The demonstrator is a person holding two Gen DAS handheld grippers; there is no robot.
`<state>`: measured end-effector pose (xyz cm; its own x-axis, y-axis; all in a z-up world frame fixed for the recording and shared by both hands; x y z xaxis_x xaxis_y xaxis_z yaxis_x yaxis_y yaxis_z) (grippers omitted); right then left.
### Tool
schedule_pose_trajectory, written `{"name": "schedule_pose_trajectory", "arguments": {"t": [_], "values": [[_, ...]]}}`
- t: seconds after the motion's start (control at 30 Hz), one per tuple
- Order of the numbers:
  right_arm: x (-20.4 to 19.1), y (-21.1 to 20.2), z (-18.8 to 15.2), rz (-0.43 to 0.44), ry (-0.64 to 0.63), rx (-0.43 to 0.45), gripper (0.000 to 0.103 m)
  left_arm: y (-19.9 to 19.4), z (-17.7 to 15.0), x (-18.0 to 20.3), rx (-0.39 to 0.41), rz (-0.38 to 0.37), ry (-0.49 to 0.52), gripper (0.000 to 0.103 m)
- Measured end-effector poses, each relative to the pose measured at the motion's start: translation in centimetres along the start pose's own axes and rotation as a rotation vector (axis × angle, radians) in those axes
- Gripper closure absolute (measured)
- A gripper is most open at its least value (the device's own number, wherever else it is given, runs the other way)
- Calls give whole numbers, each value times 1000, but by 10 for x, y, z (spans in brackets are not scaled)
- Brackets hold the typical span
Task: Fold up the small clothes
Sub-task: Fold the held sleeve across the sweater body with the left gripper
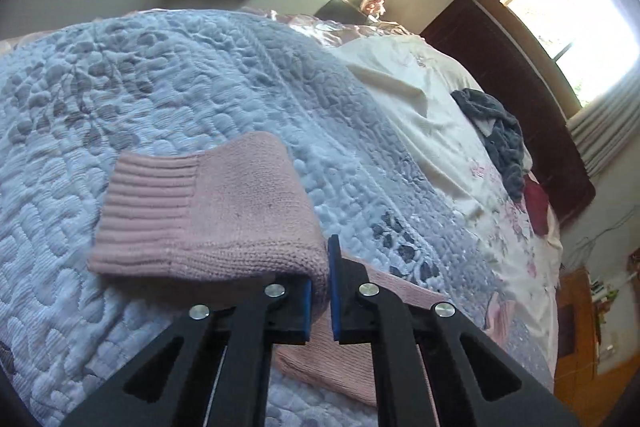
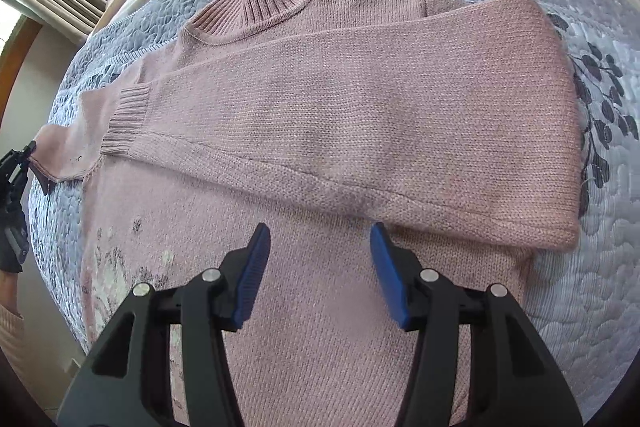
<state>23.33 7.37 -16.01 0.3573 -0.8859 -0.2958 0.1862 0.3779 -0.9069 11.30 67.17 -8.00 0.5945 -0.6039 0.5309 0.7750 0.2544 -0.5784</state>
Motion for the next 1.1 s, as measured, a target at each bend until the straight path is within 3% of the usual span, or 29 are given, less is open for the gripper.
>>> {"name": "schedule_pose_trajectory", "arguments": {"t": [0.3, 0.63, 0.8, 1.1], "values": [[15, -23, -4, 14, 15, 34, 51, 1, -58, 117, -40, -183, 117, 97], [27, -19, -7, 15, 36, 36, 51, 22, -145, 216, -126, -339, 142, 97], [30, -12, -10, 17, 46, 27, 51, 51, -196, 231, -215, -328, 144, 97], [34, -8, -12, 30, 54, 23, 51, 91, -260, 204, -359, -217, 152, 97]]}}
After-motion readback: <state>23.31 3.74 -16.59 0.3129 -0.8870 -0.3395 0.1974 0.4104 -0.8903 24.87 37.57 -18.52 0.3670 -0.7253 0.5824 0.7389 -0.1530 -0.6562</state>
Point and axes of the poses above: each gripper's, at about its wrist camera, not at the fingertips, and y roughly the way its jaws point, x to its right, z to its top, the point moved 3 cm from there along y, roughly the way its jaws point, and after that the axes turned 5 degrees about x, right-handed, at the moved point
